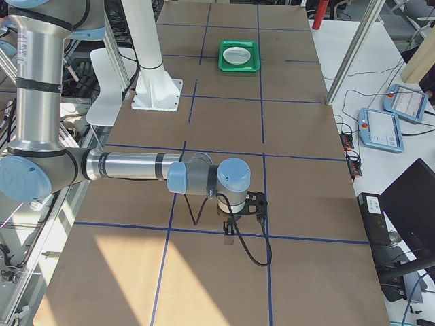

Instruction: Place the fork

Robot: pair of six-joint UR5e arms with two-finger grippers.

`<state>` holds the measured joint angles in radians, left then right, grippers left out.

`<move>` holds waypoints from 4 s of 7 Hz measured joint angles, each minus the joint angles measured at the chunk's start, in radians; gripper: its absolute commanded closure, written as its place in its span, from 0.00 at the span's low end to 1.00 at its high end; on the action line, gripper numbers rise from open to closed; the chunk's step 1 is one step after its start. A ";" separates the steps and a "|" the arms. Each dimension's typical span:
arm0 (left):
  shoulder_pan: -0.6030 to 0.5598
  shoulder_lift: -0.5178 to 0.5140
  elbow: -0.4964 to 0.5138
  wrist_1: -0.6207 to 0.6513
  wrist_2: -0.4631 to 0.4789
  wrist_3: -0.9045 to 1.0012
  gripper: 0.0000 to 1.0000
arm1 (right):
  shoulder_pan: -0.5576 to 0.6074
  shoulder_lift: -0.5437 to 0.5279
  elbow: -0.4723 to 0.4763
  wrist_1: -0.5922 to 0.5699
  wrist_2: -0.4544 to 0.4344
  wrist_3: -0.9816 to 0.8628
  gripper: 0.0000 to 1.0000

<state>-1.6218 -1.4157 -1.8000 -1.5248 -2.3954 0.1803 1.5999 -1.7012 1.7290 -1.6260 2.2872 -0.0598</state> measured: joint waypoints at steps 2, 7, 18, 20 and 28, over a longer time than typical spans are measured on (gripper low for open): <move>0.035 -0.020 -0.012 -0.090 -0.021 -0.039 0.00 | 0.000 0.000 0.001 0.000 0.000 0.000 0.00; 0.485 -0.052 -0.091 -0.516 0.234 -0.821 0.00 | 0.000 0.000 0.001 0.000 0.000 0.000 0.00; 0.939 -0.158 0.018 -0.668 0.464 -1.304 0.41 | 0.000 0.000 0.001 0.000 0.000 0.000 0.00; 0.942 -0.162 0.029 -0.668 0.464 -1.306 0.44 | 0.000 0.000 0.000 0.000 0.000 0.000 0.00; 0.944 -0.167 0.045 -0.665 0.466 -1.310 0.73 | 0.000 0.000 0.000 0.000 0.000 0.000 0.00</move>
<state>-0.6777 -1.5824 -1.7550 -2.1898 -1.9294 -1.1292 1.5999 -1.7012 1.7290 -1.6260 2.2871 -0.0598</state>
